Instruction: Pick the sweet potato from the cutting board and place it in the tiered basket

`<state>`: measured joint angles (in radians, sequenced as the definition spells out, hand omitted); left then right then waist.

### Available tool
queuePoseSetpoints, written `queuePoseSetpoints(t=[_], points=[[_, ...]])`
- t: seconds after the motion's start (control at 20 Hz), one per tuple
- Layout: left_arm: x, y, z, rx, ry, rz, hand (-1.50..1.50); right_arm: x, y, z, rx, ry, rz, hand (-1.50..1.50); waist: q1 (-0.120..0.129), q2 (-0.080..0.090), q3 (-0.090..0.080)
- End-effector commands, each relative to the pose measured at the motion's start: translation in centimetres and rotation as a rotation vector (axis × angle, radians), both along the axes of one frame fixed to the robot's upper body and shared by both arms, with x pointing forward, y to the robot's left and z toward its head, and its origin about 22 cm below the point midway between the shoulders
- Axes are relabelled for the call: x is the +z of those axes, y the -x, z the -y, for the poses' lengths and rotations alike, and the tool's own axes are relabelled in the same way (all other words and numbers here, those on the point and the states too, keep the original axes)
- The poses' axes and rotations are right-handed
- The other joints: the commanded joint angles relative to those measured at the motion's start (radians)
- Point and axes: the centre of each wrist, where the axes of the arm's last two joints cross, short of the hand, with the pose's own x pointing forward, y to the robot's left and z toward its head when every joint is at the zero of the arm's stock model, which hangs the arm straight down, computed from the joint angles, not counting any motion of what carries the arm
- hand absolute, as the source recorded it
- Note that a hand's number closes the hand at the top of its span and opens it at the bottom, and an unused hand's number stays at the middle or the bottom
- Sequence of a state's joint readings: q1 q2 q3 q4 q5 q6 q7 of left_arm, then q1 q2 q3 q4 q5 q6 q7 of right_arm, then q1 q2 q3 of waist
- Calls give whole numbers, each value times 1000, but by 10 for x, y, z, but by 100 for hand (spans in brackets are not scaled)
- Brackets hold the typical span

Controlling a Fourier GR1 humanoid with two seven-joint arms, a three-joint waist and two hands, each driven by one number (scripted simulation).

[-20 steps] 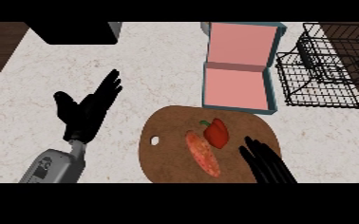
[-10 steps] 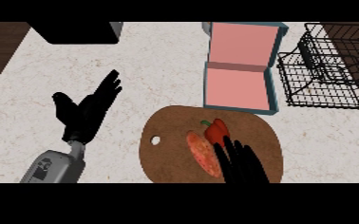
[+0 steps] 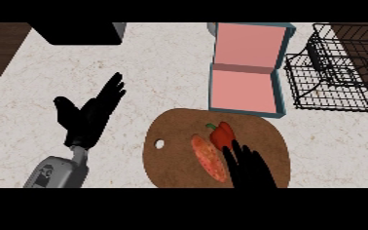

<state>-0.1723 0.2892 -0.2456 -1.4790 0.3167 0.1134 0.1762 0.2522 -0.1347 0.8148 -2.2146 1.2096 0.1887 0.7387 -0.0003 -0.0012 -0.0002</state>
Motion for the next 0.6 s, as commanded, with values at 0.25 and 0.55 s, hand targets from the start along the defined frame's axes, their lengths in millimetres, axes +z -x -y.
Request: queuePoseSetpoints(t=[0.25,0.55], points=[[0,9,-3,-21,-4,18,0,-60,-8,-13,-50,89,-8,-150,3,-1,1],[-1,8,5,2,-1,-21,0,-71,-17,-18,-64,60,6,-150,0,0,0]])
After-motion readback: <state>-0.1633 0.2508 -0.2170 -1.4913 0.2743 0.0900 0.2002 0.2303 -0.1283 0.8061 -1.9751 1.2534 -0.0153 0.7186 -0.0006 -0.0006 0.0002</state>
